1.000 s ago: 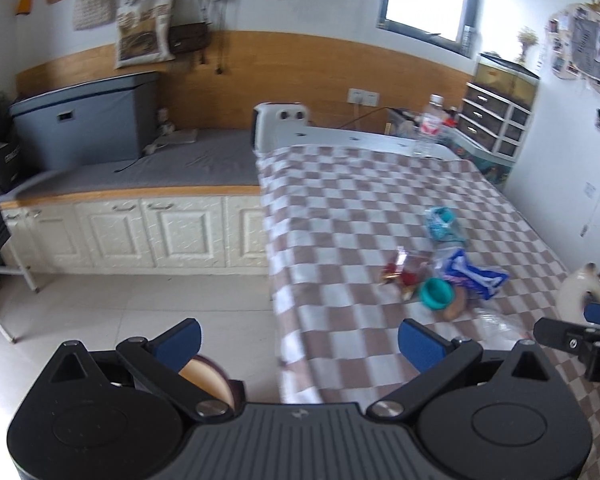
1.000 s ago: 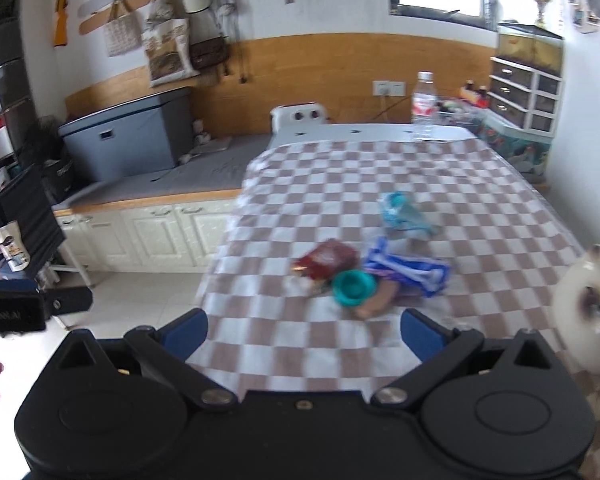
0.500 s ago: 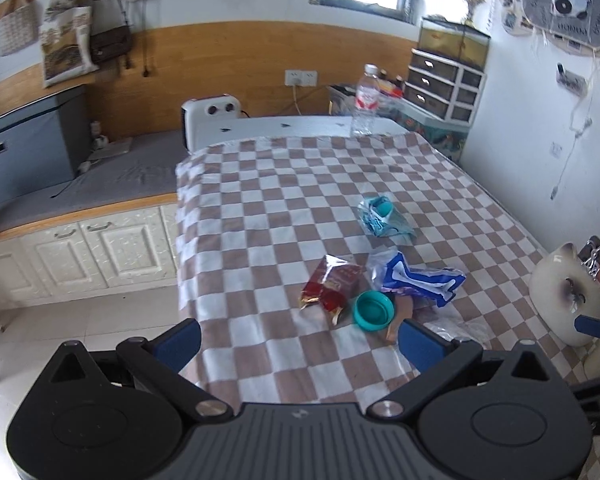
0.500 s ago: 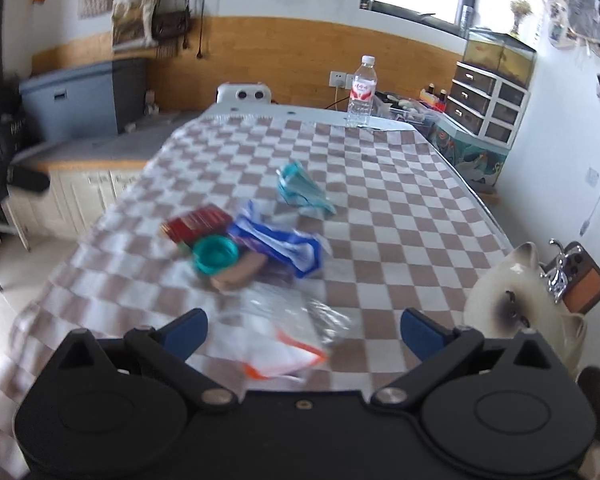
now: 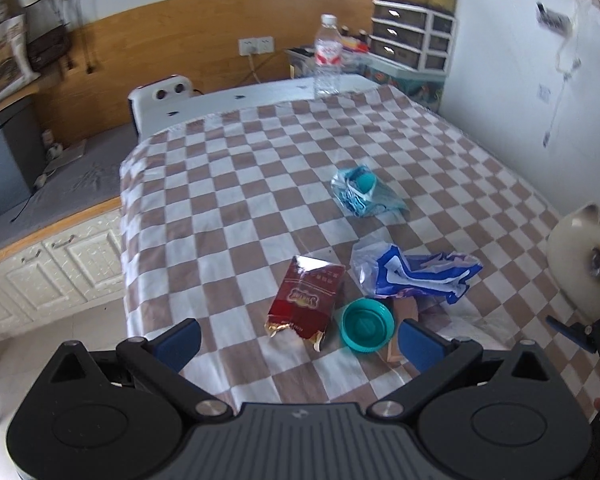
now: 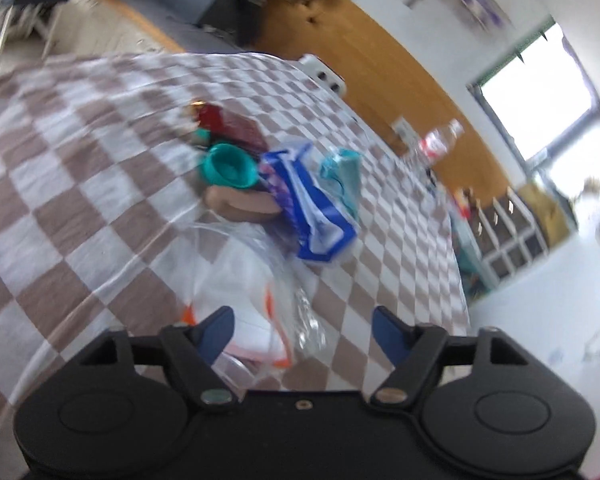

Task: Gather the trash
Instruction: 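Grasp the red snack box with left tool while right tool grasps clear bag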

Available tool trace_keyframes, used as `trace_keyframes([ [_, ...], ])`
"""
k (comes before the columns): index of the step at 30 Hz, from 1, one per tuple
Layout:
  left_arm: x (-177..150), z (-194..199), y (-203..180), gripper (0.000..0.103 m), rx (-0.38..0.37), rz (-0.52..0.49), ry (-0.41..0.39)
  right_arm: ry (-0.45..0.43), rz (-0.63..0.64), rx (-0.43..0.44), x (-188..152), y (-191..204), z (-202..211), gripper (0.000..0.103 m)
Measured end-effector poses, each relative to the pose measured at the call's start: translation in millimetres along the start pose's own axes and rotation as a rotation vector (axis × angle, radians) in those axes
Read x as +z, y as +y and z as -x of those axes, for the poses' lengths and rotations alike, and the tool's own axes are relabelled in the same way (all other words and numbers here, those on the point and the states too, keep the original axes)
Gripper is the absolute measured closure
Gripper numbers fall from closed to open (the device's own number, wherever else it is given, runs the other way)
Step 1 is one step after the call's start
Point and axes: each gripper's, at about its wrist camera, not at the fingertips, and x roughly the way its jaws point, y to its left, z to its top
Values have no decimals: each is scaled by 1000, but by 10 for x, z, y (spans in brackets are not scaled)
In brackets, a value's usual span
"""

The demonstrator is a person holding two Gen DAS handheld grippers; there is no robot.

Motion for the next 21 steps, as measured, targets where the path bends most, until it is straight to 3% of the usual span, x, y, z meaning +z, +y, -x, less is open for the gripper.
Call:
trace_keyframes([
  [3,50,-197,-54,0,2,-76,19,-18,70,-50,19,113,-112,46],
  [7,92,-464,-100,0,7,-177,37,-20,74,-30,75,159,-263,61],
  [12,188,-718,-68,0,8,-195,62,-14,58,-17,103,218,-383,79],
  [21,386,-1115,-98,4,58,-297,115,5,1,-9,95,210,-420,83],
])
